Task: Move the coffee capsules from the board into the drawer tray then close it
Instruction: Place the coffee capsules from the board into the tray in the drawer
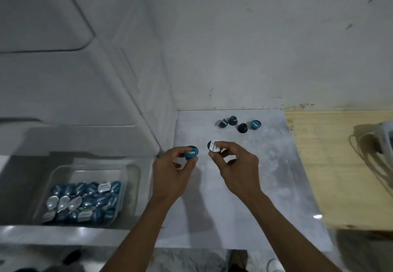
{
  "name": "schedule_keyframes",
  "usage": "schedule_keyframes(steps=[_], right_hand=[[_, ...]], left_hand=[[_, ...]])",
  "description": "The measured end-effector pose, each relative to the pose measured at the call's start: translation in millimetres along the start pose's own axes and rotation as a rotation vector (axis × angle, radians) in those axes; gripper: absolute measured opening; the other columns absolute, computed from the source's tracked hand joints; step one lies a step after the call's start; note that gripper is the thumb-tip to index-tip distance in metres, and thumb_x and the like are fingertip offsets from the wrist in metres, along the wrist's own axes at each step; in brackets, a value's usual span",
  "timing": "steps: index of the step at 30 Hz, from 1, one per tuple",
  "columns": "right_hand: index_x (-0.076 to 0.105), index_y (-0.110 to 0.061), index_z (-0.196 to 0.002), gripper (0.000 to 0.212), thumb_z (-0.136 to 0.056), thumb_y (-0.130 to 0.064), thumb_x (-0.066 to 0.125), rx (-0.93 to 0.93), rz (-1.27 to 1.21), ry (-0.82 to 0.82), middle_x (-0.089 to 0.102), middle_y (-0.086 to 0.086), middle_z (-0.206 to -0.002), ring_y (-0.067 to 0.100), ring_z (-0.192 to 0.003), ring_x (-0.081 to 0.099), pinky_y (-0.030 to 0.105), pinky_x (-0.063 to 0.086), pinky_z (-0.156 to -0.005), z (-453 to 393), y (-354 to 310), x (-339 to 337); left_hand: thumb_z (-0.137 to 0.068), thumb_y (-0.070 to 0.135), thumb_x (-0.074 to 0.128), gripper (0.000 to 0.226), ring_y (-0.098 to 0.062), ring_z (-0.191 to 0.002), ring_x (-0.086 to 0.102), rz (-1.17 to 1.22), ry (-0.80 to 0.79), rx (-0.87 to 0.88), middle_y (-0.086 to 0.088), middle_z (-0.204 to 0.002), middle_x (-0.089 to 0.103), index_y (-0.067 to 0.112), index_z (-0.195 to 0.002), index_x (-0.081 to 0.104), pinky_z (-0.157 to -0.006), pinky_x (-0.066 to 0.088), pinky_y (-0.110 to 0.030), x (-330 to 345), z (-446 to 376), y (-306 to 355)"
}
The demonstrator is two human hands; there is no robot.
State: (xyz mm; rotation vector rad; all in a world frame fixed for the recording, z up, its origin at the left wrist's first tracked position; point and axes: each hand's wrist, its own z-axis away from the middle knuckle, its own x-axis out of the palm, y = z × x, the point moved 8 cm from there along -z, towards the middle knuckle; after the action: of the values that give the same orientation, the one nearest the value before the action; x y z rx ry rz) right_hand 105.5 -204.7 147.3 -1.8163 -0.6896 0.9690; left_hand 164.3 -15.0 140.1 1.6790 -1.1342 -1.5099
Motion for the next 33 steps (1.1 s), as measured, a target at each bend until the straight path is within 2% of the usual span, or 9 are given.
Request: schedule_keyframes(steps=[6,12,15,17,23,26,28,31,33], right_hand=[[0.073,-0.021,-0.097,0.018,-0.080,-0.019,0.079,-0.020,-0.036,0.056,0.072,-0.015,-0.090,0.008,-0.076,0.066,0.025,0.051,-0.050,86.0,-58.8,45.2],[0.073,-0.019,-0.097,0.019,-0.079,-0.016,0.080,-0.043,-0.060,-0.050,0.072,-0.012,-0.088,0.008,-0.075,0.067,0.023,0.052,-0.050,172.1,-105.2,120.9],[0.074,-0.019,-0.097,0.020,-0.078,-0.018,0.081,-0.075,-0.028,-0.116,0.073,-0.013,-0.087,0.006,-0.076,0.067,0.016,0.050,-0.054,187.6,-124.7,154.6],[0.074,-0.019,-0.097,0.020,-0.078,-0.019,0.080,-0.076,-0.018,-0.160,0.073,-0.013,-0.087,0.007,-0.076,0.068,0.019,0.052,-0.055,185.1,-133.8,176.3],[0.073,-0.023,-0.094,0.019,-0.077,-0.023,0.081,-0.116,0.057,-0.216,0.069,-0.018,-0.083,0.002,-0.075,0.066,0.014,0.050,-0.059,148.5,-144.8,242.1],[0.072,-0.026,-0.090,0.019,-0.076,-0.020,0.083,-0.093,0.067,-0.265,0.068,-0.025,-0.084,-0.001,-0.079,0.066,0.013,0.050,-0.065,133.7,-140.9,276.7],[0.072,-0.026,-0.089,0.019,-0.075,-0.017,0.083,-0.102,0.096,-0.303,0.064,-0.030,-0.084,-0.006,-0.081,0.064,0.005,0.046,-0.068,126.8,-141.5,298.7],[0.072,-0.025,-0.089,0.017,-0.077,-0.018,0.082,-0.103,0.133,-0.361,0.069,-0.023,-0.085,-0.005,-0.079,0.063,0.003,0.043,-0.069,115.7,-134.9,333.2],[0.072,-0.025,-0.090,0.016,-0.078,-0.018,0.080,-0.072,0.134,-0.393,0.072,-0.016,-0.089,-0.003,-0.079,0.063,0.006,0.045,-0.069,110.8,-127.4,354.7]], left_hand=[[-0.078,0.018,0.079,0.020,-0.005,-0.086,0.068,0.015,-0.036,0.032,0.015,-0.094,0.074,0.020,-0.097,0.073,-0.070,0.058,-0.030,-108.8,55.8,-26.2],[-0.076,0.017,0.082,0.021,-0.003,-0.081,0.068,-0.044,0.046,-0.027,0.007,-0.092,0.074,0.020,-0.095,0.073,-0.068,0.055,-0.015,-239.1,96.0,-76.4],[-0.075,0.021,0.083,0.020,-0.004,-0.078,0.068,-0.042,0.096,-0.072,0.010,-0.090,0.073,0.022,-0.093,0.073,-0.064,0.056,-0.017,-286.6,98.4,-96.1],[-0.074,0.023,0.083,0.021,-0.004,-0.074,0.068,-0.046,0.120,-0.086,0.011,-0.089,0.073,0.026,-0.092,0.073,-0.062,0.056,-0.017,-309.9,92.3,-109.0],[-0.076,0.015,0.081,0.022,-0.007,-0.079,0.070,-0.096,0.122,-0.146,0.005,-0.091,0.073,0.026,-0.092,0.070,-0.065,0.056,-0.015,-350.7,51.4,-154.8],[-0.077,0.019,0.081,0.018,-0.007,-0.078,0.071,-0.177,0.081,-0.173,0.006,-0.091,0.075,0.024,-0.092,0.073,-0.069,0.061,-0.030,-363.3,26.3,-177.0],[-0.076,0.022,0.081,0.018,-0.008,-0.078,0.070,-0.211,0.058,-0.204,0.006,-0.090,0.075,0.023,-0.093,0.074,-0.070,0.060,-0.033,-370.3,11.0,-191.4],[-0.076,0.020,0.081,0.017,-0.010,-0.081,0.068,-0.257,0.023,-0.190,0.008,-0.089,0.073,0.022,-0.092,0.075,-0.070,0.058,-0.036,-370.7,-12.9,-206.1],[-0.077,0.018,0.080,0.018,-0.011,-0.079,0.065,-0.283,-0.005,-0.181,0.008,-0.086,0.070,0.019,-0.094,0.075,-0.068,0.054,-0.028,-368.2,-26.5,-214.1]])
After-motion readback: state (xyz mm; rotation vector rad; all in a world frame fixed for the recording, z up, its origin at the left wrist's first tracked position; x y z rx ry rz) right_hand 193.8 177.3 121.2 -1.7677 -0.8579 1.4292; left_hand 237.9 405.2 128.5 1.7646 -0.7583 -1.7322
